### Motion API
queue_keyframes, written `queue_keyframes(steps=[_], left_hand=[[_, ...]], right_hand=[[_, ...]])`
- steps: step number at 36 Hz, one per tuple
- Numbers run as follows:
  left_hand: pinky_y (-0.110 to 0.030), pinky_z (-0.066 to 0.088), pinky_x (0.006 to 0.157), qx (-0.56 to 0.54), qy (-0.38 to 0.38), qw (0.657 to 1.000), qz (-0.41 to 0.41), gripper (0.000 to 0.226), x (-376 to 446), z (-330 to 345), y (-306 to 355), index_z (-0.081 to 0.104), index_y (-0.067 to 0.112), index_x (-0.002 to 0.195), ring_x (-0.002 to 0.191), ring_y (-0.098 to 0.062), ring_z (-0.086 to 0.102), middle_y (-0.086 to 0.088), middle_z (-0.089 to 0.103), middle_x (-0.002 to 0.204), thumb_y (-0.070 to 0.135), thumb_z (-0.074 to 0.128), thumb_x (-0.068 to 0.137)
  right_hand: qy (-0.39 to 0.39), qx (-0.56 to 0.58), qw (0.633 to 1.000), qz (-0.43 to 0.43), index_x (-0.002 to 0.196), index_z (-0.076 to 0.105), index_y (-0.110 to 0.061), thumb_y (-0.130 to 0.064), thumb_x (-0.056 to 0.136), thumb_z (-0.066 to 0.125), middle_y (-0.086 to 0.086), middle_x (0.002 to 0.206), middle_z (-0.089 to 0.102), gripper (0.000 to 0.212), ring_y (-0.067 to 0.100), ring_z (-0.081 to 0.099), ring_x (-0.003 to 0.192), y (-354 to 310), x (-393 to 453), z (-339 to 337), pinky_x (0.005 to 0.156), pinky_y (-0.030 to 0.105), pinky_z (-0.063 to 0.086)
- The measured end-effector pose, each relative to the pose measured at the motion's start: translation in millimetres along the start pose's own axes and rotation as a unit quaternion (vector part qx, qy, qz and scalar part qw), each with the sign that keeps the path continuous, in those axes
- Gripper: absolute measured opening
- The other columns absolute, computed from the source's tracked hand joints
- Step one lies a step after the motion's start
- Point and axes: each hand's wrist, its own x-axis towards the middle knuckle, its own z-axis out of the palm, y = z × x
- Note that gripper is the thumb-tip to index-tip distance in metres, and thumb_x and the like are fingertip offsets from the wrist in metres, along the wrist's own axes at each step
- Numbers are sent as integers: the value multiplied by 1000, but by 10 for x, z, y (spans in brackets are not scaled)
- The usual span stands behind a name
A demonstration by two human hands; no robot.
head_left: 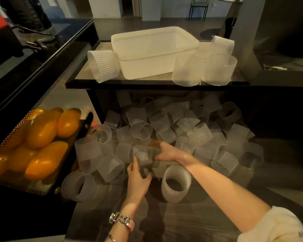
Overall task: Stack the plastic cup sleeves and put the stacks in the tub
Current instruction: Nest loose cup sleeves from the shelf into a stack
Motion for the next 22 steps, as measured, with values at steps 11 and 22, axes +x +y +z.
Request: queue_keyframes(steps=[11,22], left_hand=[[0,38,82,-15,-1,999,42,82,31,44,94,18,13,147,92,-8,56,-12,29,130,-3,64,81],[-30,48,95,-24,14,993,115,69,-96,-49,468,39,22,133,113,-19,50,-4,32,130,35,73,75]], right_hand=[[2,121,992,-29,139,39,-17,2,76,68,-3,133,49,71,3,51,110,154,-371,-165,81,10,49],[100,198,967,-126,132,44,-22,4,78,67,-9,126,52,64,1,49,117,-9,-914,-313,89,17,49]])
